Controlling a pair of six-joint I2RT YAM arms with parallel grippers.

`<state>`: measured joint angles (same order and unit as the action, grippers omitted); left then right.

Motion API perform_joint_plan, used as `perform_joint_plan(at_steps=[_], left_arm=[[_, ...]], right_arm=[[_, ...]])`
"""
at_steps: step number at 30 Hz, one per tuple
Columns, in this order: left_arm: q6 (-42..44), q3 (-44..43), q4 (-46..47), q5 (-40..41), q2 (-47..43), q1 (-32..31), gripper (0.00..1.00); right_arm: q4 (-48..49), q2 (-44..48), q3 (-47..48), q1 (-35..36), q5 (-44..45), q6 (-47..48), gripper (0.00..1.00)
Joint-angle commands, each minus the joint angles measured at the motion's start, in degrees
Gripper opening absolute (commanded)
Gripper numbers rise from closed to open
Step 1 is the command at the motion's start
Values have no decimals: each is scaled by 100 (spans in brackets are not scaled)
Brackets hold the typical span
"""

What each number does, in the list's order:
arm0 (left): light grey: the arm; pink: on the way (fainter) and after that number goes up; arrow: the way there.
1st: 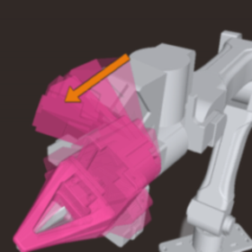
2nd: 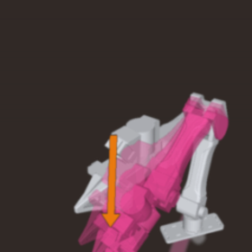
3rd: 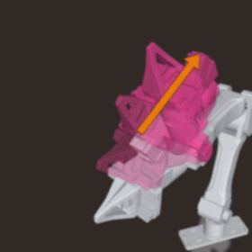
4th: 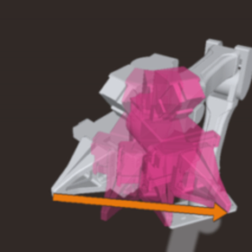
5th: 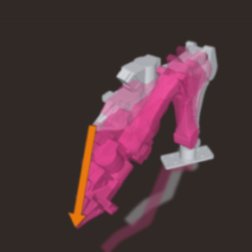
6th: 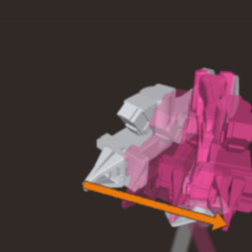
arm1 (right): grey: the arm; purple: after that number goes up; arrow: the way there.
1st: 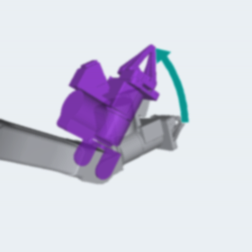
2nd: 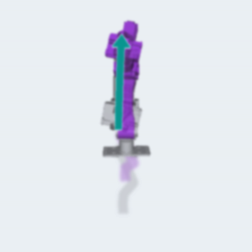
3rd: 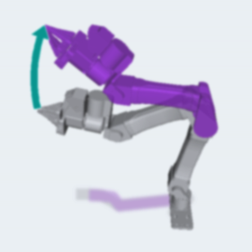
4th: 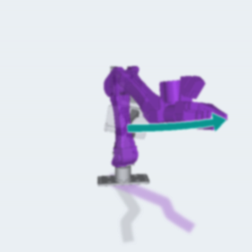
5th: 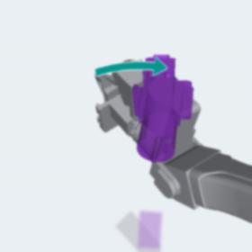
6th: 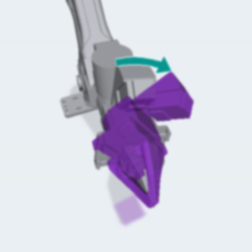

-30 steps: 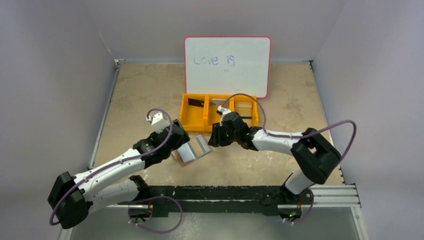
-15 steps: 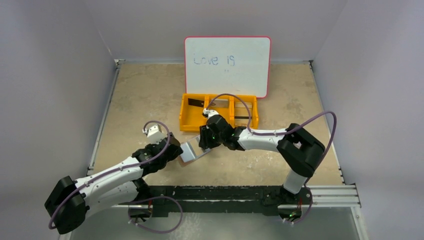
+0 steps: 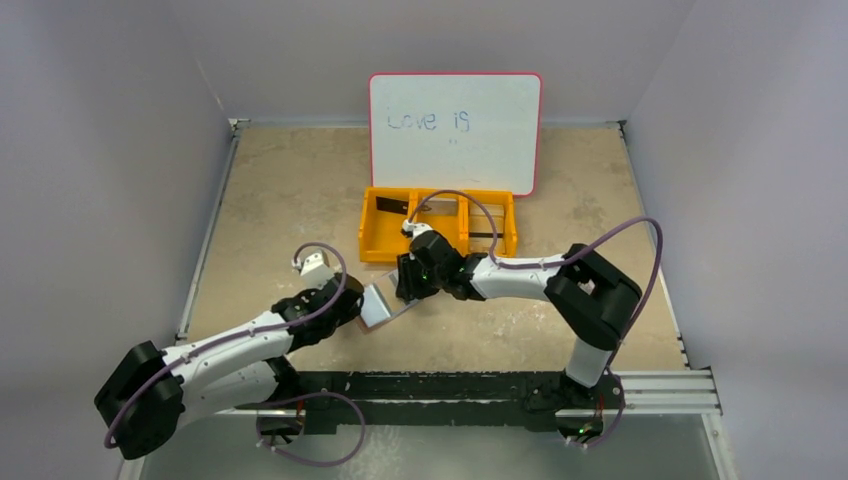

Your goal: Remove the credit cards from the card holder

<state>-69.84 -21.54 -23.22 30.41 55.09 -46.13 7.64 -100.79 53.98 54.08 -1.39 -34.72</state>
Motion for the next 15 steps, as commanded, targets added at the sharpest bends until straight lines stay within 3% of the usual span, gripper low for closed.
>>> perform_joint_plan(at_steps=[1,6,10,12,15], left_arm=[[79,71,295,-34,64,0,26],[167,69,368,-61,180,-8,11],[235,53,418,-82,246,-3,0],[251,35,427,-76,247,-5,0],[260,-2,357,-15,195,-2,0]], right_arm=[[-182,2,88,45,101,37,44],[-603,-94,374,157,492,22,46],[-364,-40,185,155,-129,-42,46],[-690,-172,461,163,343,18,45],[-669,160,322,165,239,-107,48]])
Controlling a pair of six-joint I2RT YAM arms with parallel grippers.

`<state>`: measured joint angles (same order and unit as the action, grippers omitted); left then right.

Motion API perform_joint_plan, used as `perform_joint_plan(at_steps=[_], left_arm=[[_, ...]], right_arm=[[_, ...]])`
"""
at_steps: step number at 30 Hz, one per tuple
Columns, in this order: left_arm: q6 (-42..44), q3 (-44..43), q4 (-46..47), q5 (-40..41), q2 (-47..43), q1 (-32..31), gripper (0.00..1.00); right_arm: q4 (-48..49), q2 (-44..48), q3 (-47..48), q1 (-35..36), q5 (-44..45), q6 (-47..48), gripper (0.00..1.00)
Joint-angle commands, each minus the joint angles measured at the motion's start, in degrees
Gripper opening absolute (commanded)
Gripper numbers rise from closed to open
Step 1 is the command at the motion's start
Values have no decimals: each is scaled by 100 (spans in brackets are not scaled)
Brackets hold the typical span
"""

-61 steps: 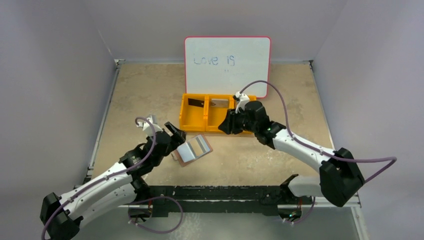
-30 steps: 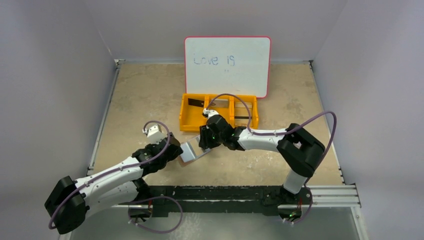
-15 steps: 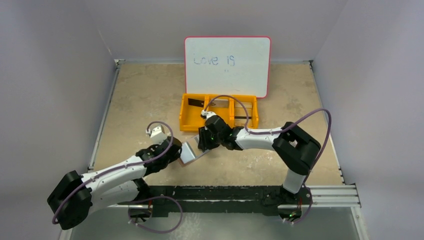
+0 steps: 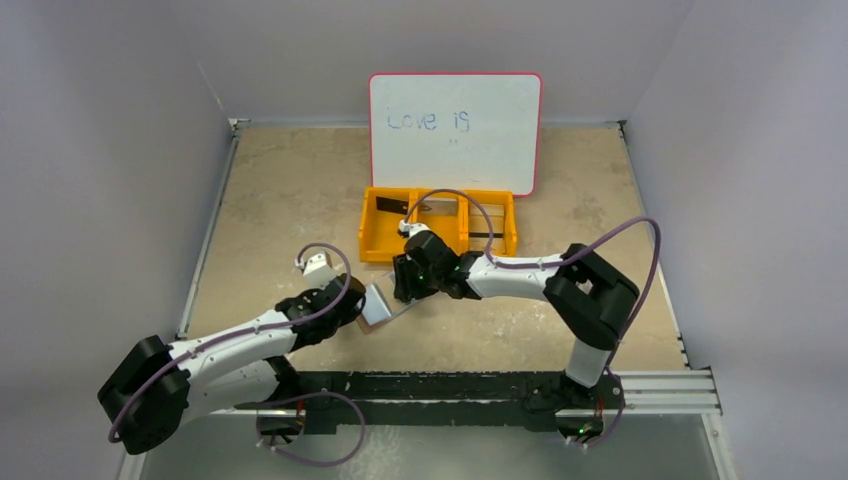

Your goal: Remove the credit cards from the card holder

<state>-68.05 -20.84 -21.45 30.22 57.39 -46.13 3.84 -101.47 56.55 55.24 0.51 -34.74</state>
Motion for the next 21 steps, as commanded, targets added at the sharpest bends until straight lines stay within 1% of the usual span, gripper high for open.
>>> perform_joint_plan(at_steps=[1,4,9,13,14,16,20,21], left_arm=[[85,-63,167,20,-66,-5,0],[118,-61,147,37,-158,1,0],[155,-70,184,46,-177,-1,0],[177,-91,198,20,-125,1,0],[175,-96,195,19,-125,-2,0],[177,-88,211,13,-119,0,0],[206,-97,266,-15,-79,0,0],[205,-96,272,-18,-66,-6,0]], right_arm=[[-343,330,68,48,147,-111,49],[-427,436,83,40,199,-33,50],[-277,168,129,51,-197,38,43],[-354,-32,226,51,8,29,42],[-335,-59,203,53,-50,48,41],[-217,-83,106,44,-488,-56,39],[-86,-139,74,27,-626,-217,43],[-100,-152,73,1,-601,-297,43]])
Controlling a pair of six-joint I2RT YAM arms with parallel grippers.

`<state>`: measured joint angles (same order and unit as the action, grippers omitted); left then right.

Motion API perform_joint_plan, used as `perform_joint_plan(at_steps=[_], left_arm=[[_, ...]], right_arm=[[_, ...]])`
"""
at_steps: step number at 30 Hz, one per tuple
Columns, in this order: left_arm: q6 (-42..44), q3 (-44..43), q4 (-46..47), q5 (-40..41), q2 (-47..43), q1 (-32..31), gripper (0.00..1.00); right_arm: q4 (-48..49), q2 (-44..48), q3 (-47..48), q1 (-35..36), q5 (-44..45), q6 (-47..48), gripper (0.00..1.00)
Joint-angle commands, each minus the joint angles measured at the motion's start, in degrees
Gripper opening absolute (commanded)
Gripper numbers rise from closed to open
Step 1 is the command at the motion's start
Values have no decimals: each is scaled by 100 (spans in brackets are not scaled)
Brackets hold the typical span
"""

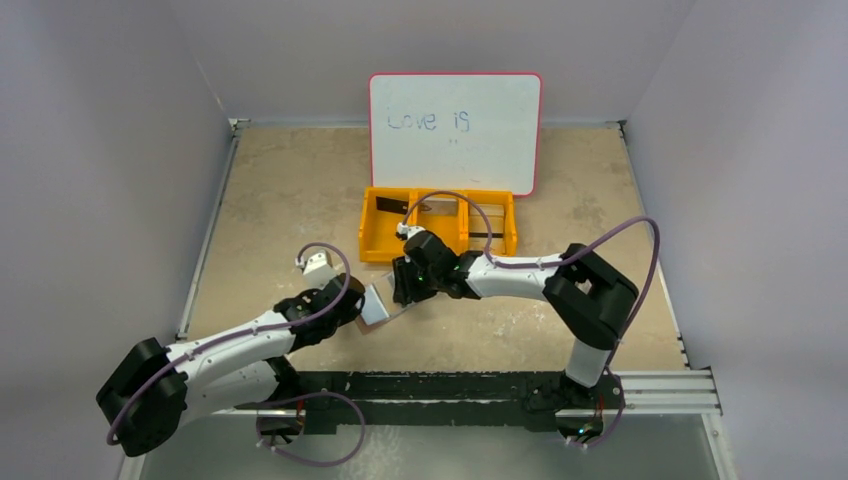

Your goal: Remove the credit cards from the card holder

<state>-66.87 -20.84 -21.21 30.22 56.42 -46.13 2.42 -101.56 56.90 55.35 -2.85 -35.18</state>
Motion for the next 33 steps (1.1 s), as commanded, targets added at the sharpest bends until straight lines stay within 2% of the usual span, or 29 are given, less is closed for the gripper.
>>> perform_joint_plan(at_steps=[1,4,7,10,16,27,31,33], left_arm=[[92,-98,257,-24,42,-4,0],[95,-97,255,-33,29,3,0],[118,-87,318,-40,31,-2,0],[152,-113,349,-50,57,-2,0],[182,-148,380,-45,98,-1,0],[-4,-86,243,213,-235,-7,0],[-208,-78,-30,407,-509,1,8],[-326,-79,-272,548,-710,2,17]], right_arm=[[59,-129,28,-23,-233,-323,42],[401,34,-182,-153,-289,-606,41],[1517,196,-695,-499,-1405,-846,39],[2542,272,-870,-640,-2076,-1080,37],[3049,320,-633,-649,-2572,-1270,35],[3431,-303,-335,-547,-3256,-1226,32],[2797,-274,-195,-460,-2955,-882,28],[2600,-49,-223,-454,-2745,-783,30]])
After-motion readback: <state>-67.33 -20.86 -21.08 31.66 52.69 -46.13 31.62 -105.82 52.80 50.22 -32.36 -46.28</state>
